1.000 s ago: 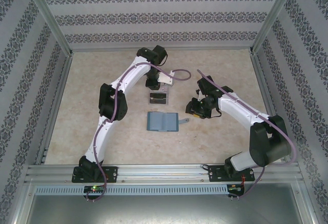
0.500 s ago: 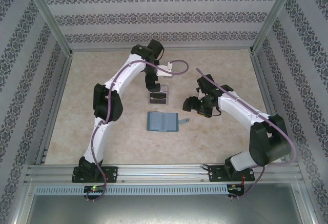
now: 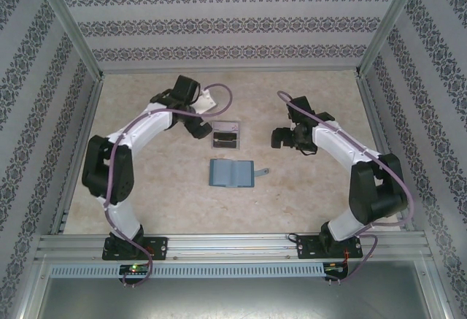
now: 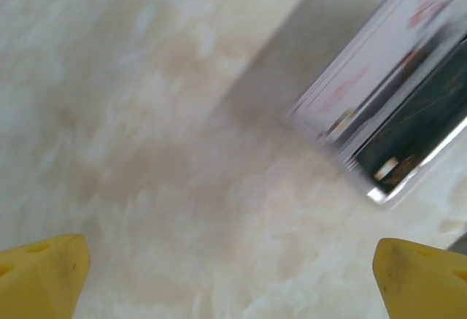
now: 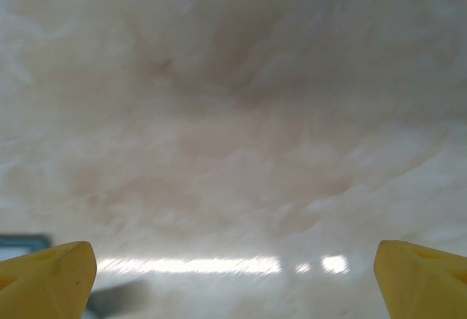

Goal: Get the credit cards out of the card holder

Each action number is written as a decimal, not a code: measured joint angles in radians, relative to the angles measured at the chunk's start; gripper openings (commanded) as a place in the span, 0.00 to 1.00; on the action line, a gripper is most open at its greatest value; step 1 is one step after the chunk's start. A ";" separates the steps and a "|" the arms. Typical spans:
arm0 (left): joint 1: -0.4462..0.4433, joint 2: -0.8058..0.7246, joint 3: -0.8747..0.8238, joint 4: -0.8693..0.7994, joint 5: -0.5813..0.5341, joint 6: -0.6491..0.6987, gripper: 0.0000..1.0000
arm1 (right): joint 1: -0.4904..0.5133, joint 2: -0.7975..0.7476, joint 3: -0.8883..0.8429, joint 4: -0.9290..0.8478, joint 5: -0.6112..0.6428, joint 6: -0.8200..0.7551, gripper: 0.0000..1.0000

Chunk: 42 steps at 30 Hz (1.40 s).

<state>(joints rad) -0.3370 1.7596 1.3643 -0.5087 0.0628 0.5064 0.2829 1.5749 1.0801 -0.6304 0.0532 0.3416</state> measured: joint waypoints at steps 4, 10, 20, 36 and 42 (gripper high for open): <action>0.051 -0.131 -0.239 0.177 -0.125 -0.128 1.00 | -0.005 0.019 -0.009 0.092 0.145 -0.102 0.97; 0.173 -0.338 -0.586 0.463 -0.223 -0.256 1.00 | -0.011 0.016 -0.167 0.393 0.293 -0.278 0.98; 0.267 -0.410 -0.963 0.981 -0.229 -0.359 1.00 | -0.124 -0.087 -0.520 0.965 0.227 -0.391 0.98; 0.299 -0.224 -1.099 1.507 -0.164 -0.466 1.00 | -0.278 -0.064 -0.689 1.452 -0.014 -0.337 0.98; 0.300 -0.165 -1.029 1.484 -0.199 -0.499 1.00 | -0.278 -0.064 -0.689 1.460 -0.015 -0.337 0.98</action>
<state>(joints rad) -0.0368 1.5944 0.3355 0.9756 -0.1360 0.0078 0.0044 1.5108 0.3908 0.8291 0.0383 0.0048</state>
